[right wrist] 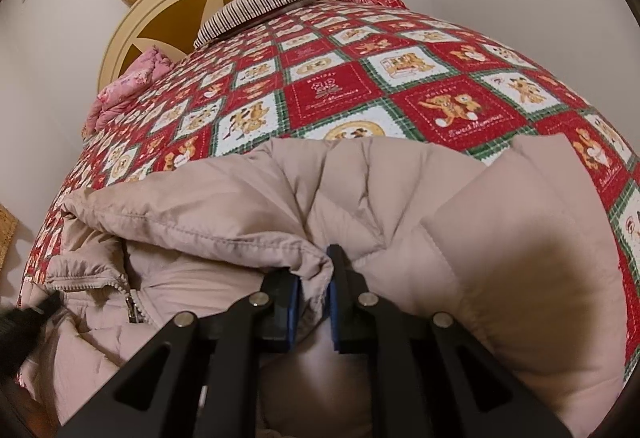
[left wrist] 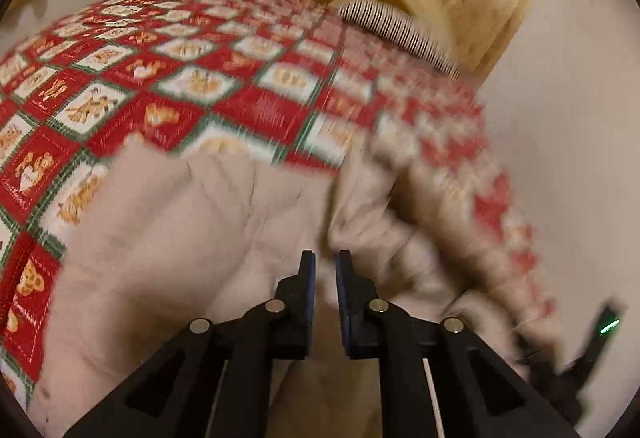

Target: Fold large clothes

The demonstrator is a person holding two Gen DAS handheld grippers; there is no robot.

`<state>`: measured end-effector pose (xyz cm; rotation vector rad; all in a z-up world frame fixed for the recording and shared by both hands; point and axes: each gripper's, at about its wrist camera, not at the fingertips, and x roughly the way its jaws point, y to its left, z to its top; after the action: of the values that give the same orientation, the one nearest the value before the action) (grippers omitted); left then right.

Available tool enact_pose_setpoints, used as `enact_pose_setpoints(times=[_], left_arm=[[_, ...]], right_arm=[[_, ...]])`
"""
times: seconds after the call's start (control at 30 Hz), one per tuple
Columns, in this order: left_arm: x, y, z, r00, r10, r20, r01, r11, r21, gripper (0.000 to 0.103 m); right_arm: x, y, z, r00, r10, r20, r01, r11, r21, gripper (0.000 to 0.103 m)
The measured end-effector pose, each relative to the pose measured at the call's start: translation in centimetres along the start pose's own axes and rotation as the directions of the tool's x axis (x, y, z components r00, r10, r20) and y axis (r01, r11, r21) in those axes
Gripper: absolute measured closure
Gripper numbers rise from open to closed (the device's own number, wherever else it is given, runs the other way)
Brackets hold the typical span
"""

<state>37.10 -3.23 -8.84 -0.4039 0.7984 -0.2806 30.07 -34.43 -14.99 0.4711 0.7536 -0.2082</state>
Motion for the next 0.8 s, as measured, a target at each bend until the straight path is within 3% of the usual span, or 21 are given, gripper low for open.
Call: enact_pose_setpoints(times=[0.03,0.07,0.1,0.17,0.23,0.27,0.3,0.33,0.37,0.4,0.43,0.47,0.57,0.67,0.8], left_arm=[[-0.1,-0.1,0.8,0.999,-0.022,0.023,0.022,1.0,-0.01,0.054],[0.2,-0.3,1.5,0.999,-0.027,0.035,0.027,1.0,-0.013,0.01],[0.7,-0.4,2.0,0.999,-0.021,0.037,0.022,1.0,-0.019,0.001],[2.9,-0.5,2.7,1.0,-0.014,-0.017,0.013,0.998,-0.058,0.001],[5.9,-0.7,2.2,0.988,-0.031,-0.15,0.015,0.994,-0.109,0.001],[6.9,-1.0,2.0,0.984,-0.005,-0.18,-0.014,0.994,-0.105,0.001],[7.4,-1.3,1.7,0.982,0.018,-0.187,-0.035,0.995,-0.088,0.002],[7.7,-2.0,1.4,0.983,0.033,-0.183,-0.045,0.997,-0.057,0.013],[7.7,-2.4,1.0,0.982,0.025,-0.185,-0.033,0.999,-0.04,0.054],[7.7,-2.9,0.6,0.979,-0.02,-0.204,0.013,0.999,-0.036,0.077],[7.6,-3.1,0.0,0.968,-0.096,-0.232,0.083,0.994,-0.064,0.09],[7.0,-3.4,-0.6,0.969,-0.108,-0.221,0.095,0.993,-0.071,0.09],[4.9,-4.2,-1.7,0.992,-0.039,-0.12,0.04,0.999,0.006,0.091],[5.5,-3.4,-3.2,0.994,0.008,-0.107,-0.007,1.0,0.008,0.091],[7.0,-2.9,-4.0,0.997,0.013,-0.07,-0.012,1.0,0.019,0.091]], right_arm=[[0.0,0.0,0.0,1.0,0.0,0.0,0.0,1.0,0.0,0.09],[0.0,0.0,0.0,1.0,0.0,0.0,0.0,1.0,0.0,0.09],[0.0,0.0,0.0,1.0,0.001,0.0,-0.001,1.0,0.001,0.09],[0.0,0.0,0.0,1.0,0.003,0.0,-0.003,1.0,0.003,0.09],[0.0,0.0,0.0,1.0,0.005,0.001,-0.005,1.0,0.004,0.09],[0.0,0.0,0.0,1.0,0.006,0.001,-0.006,1.0,0.005,0.09],[0.0,0.0,0.0,1.0,0.006,0.001,-0.006,1.0,0.005,0.09],[0.0,0.0,0.0,1.0,0.006,0.001,-0.006,1.0,0.005,0.09],[0.0,0.0,0.0,1.0,0.007,0.002,-0.007,1.0,0.006,0.09],[0.0,0.0,0.0,1.0,0.009,0.002,-0.009,1.0,0.007,0.09],[0.0,0.0,0.0,1.0,0.01,0.002,-0.01,1.0,0.008,0.09],[0.0,0.0,0.1,1.0,0.011,0.002,-0.011,1.0,0.009,0.09],[0.0,-0.1,0.1,1.0,0.015,0.002,-0.015,1.0,0.013,0.09],[0.0,-0.1,0.1,1.0,0.014,0.002,-0.014,1.0,0.014,0.09],[0.0,0.1,0.1,1.0,0.009,-0.002,-0.009,1.0,0.003,0.087]])
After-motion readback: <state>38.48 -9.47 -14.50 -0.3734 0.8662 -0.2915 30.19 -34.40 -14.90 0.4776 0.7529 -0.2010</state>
